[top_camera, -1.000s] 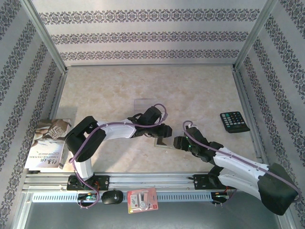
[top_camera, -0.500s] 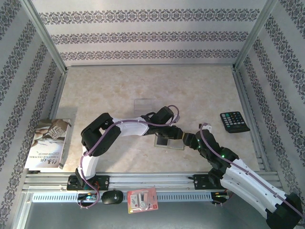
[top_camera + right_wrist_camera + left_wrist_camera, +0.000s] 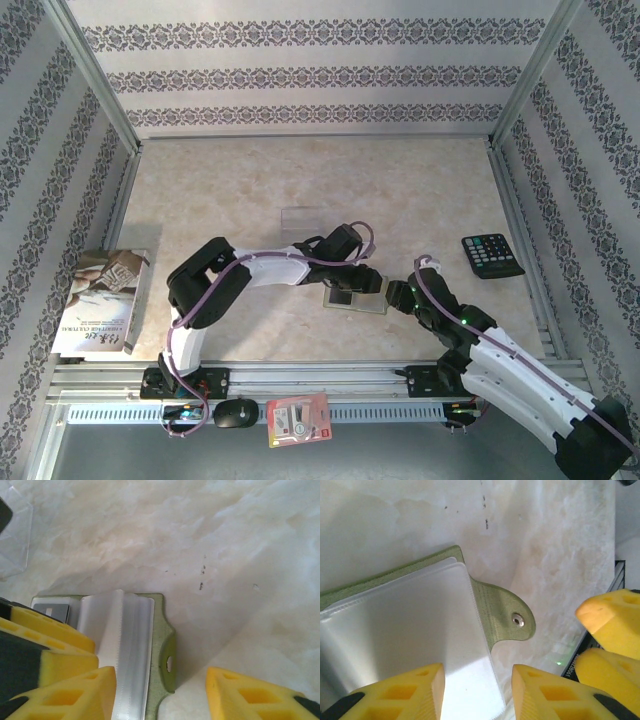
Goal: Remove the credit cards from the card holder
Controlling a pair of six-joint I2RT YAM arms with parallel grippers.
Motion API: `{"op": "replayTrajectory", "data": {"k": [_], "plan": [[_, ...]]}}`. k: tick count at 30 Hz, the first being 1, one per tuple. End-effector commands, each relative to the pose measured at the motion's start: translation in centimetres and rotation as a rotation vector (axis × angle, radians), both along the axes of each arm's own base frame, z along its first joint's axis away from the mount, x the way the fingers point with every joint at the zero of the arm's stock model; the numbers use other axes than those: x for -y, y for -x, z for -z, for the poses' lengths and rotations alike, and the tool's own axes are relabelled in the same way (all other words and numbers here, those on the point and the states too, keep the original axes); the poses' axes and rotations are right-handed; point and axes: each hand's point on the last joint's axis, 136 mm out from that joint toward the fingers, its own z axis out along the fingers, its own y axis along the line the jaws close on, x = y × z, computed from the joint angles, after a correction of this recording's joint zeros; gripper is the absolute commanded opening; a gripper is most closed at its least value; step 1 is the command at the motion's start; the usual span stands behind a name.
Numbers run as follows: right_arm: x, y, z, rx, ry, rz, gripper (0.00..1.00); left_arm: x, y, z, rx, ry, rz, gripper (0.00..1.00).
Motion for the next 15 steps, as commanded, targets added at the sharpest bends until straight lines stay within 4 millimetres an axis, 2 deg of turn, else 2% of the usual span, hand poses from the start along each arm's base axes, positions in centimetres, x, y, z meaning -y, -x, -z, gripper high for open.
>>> {"op": "replayTrajectory", "data": {"k": [1, 4, 9, 15], "plan": [[-2.4, -1.5, -3.1, 0.072, -0.084, -0.076, 0.46, 0.2, -1.5, -1.1, 0.027, 0.064, -0.053, 0.39], [-3.9, -1.6, -3.1, 0.048, -0.117, -0.133, 0.41, 0.3, -1.6, -0.7, 0.017, 0.074, -0.065, 0.39], [-5.1, -1.2, -1.5, -0.017, -0.155, -0.166, 0.27, 0.3, -2.0, -0.7, 0.02, 0.071, -0.073, 0.39], [-3.9, 0.1, 0.3, -0.032, -0.179, -0.116, 0.06, 0.1, -2.4, 0.1, -0.008, 0.067, -0.097, 0.39]]}}
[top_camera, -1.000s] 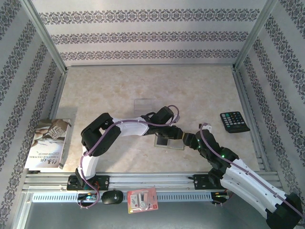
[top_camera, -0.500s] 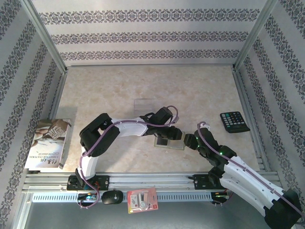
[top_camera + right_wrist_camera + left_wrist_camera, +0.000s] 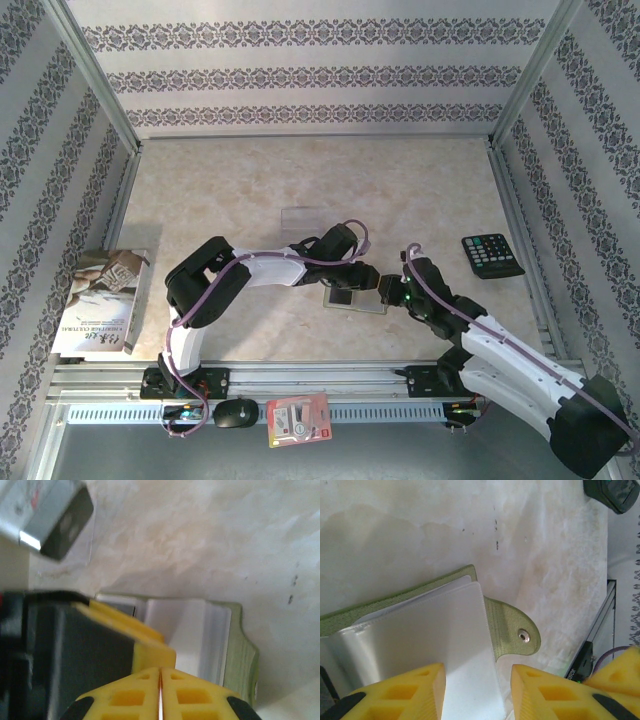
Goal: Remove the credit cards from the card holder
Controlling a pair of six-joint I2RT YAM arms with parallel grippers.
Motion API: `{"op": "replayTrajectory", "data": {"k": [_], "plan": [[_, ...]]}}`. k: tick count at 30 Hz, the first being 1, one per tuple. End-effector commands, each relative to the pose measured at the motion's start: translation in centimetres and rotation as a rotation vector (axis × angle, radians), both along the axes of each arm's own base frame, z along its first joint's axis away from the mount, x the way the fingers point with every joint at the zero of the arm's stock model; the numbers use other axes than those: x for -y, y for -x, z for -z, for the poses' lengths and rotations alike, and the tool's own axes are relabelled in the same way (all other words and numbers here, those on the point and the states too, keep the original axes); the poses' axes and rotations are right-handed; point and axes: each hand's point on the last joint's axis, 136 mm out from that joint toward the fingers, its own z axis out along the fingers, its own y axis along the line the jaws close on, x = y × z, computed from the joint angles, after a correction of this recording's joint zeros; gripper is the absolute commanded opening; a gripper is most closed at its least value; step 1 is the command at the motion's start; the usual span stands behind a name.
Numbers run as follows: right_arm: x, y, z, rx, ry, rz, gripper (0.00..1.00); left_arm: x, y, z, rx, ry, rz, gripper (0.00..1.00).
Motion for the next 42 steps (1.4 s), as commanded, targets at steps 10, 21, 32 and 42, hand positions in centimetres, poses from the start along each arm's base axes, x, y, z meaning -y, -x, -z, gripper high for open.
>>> {"op": "replayTrajectory", "data": {"k": [10, 21, 32, 42], "plan": [[-1.7, 1.3, 2.4, -0.073, -0.074, -0.072, 0.0, 0.4, -1.2, 0.2, 0.002, 0.04, -0.034, 0.38], [-2.3, 0.5, 4.4, -0.1, -0.041, -0.08, 0.0, 0.0, -1.2, 0.3, 0.003, 0.038, -0.043, 0.38], [1.6, 1.8, 9.0, -0.299, 0.153, 0.058, 0.0, -6.3, -3.2, -2.2, 0.132, -0.013, -0.172, 0.39], [0.9, 0.1, 8.1, -0.324, 0.203, 0.053, 0.0, -9.5, -2.1, -0.7, 0.198, -0.109, -0.194, 0.41]]}}
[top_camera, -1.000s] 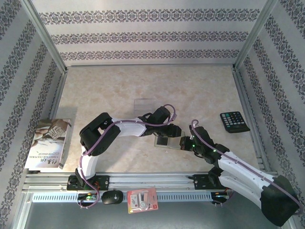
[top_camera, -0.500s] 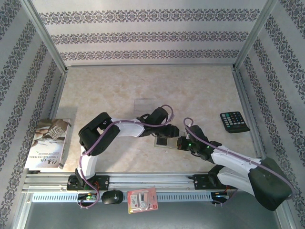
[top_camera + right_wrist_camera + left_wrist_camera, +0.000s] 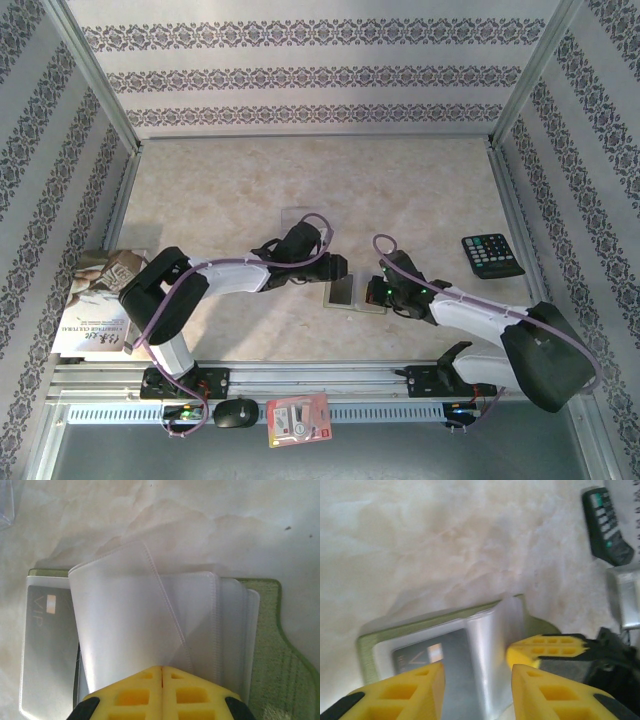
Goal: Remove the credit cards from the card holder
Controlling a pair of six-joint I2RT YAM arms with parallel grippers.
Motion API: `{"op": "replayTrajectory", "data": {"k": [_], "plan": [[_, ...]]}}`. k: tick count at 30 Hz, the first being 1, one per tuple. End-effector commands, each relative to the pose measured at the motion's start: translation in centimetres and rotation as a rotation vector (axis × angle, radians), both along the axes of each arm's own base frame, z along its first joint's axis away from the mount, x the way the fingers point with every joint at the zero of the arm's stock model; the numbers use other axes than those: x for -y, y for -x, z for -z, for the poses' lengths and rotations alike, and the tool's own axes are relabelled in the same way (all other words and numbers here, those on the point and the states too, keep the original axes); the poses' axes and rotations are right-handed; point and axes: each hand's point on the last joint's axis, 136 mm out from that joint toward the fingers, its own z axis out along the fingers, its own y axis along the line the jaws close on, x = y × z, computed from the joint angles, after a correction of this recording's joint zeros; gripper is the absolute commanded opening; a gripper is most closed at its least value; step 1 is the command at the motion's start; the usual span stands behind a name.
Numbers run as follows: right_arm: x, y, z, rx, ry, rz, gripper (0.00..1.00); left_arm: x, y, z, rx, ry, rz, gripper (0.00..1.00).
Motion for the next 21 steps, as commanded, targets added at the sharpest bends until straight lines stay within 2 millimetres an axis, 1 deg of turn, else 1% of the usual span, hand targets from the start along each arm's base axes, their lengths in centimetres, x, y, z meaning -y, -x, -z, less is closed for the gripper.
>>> {"op": "replayTrajectory", "data": {"k": [1, 5, 7, 9, 12, 14, 16, 18, 20, 21], "plan": [[3.1, 1.5, 2.0, -0.09, 0.144, 0.05, 0.0, -1.0, -0.1, 0.7, 0.046, -0.07, 0.004, 0.41], [4.2, 2.2, 1.3, -0.094, 0.165, 0.089, 0.0, -1.0, -0.1, 0.7, 0.073, -0.119, 0.032, 0.43], [4.2, 2.3, 0.3, -0.076, 0.148, 0.094, 0.03, -0.9, -0.1, 0.6, 0.076, -0.123, 0.044, 0.43], [3.7, 2.0, -1.5, -0.031, 0.11, 0.078, 0.08, -0.9, 0.2, 0.7, 0.074, -0.135, 0.057, 0.42], [3.2, 1.2, -4.5, 0.037, 0.082, 0.052, 0.1, -0.9, 0.4, 0.7, 0.065, -0.132, 0.064, 0.42], [2.8, 0.8, -6.2, 0.074, 0.066, 0.033, 0.12, -0.4, 0.5, 0.4, 0.064, -0.108, 0.077, 0.42], [2.1, 0.3, -7.9, 0.108, 0.034, 0.016, 0.14, 0.6, 0.8, -0.2, 0.06, -0.078, 0.102, 0.42], [0.4, -0.4, -9.3, 0.135, -0.043, -0.014, 0.18, 1.1, 0.9, -0.2, 0.048, -0.068, 0.108, 0.42], [-1.3, -0.9, -9.6, 0.123, -0.109, -0.044, 0.19, 0.5, 0.7, 0.0, 0.042, -0.073, 0.082, 0.42], [-2.0, -1.1, -9.3, 0.104, -0.137, -0.052, 0.19, 0.0, 0.6, 0.1, 0.041, -0.079, 0.062, 0.42]]}}
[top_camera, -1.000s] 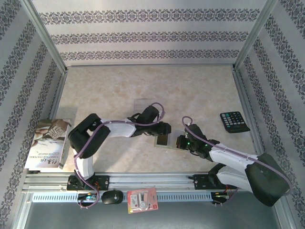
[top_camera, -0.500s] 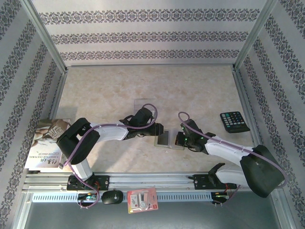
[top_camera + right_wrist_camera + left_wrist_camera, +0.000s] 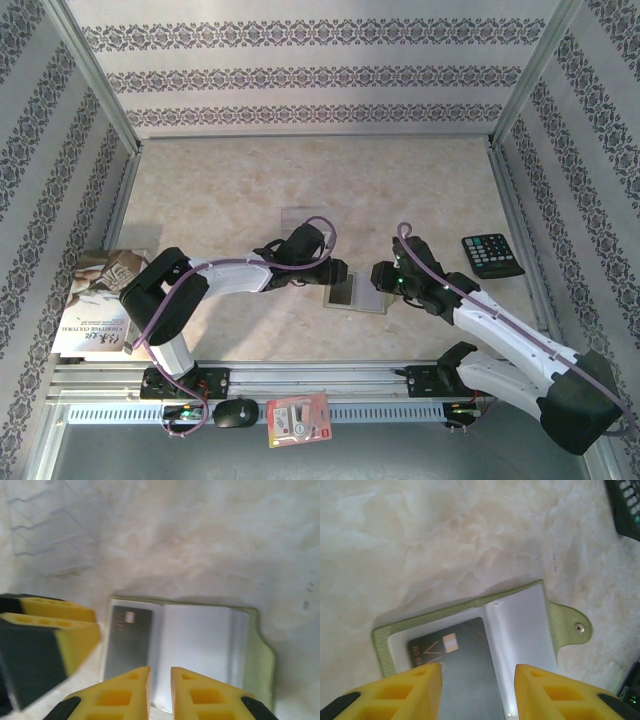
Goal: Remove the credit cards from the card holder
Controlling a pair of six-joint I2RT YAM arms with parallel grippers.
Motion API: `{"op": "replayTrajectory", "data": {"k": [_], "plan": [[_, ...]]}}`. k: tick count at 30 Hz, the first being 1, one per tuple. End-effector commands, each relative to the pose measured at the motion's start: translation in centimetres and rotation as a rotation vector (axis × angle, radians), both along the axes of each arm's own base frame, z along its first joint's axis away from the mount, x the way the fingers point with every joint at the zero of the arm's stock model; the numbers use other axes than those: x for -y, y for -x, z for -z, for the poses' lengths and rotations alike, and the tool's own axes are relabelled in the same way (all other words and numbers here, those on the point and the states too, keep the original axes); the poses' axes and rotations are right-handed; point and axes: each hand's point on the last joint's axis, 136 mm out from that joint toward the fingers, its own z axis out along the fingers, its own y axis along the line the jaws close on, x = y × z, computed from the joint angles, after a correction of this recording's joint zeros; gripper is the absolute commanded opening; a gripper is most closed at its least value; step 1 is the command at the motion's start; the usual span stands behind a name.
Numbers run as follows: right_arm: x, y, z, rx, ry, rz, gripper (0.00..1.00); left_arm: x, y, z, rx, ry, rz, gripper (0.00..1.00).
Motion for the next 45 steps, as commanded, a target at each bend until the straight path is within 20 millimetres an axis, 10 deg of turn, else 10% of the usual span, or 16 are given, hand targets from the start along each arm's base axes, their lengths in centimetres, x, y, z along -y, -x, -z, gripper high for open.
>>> {"op": "replayTrajectory", "data": {"k": [1, 8, 26, 45], "plan": [[-2.7, -0.6, 0.0, -0.04, -0.097, -0.064, 0.2, -0.6, 0.0, 0.0, -0.008, 0.001, -0.022, 0.42], [-6.2, -1.4, 3.4, -0.146, -0.178, -0.157, 0.22, -2.0, 0.4, 0.6, -0.032, 0.034, -0.026, 0.42], [-5.6, -1.6, 8.6, -0.274, -0.057, -0.161, 0.29, -4.0, 1.3, 1.9, -0.064, 0.005, -0.054, 0.43], [-11.4, -2.6, 8.1, -0.24, -0.091, -0.267, 0.26, -7.6, 3.0, 1.7, -0.059, -0.02, -0.14, 0.41]]}}
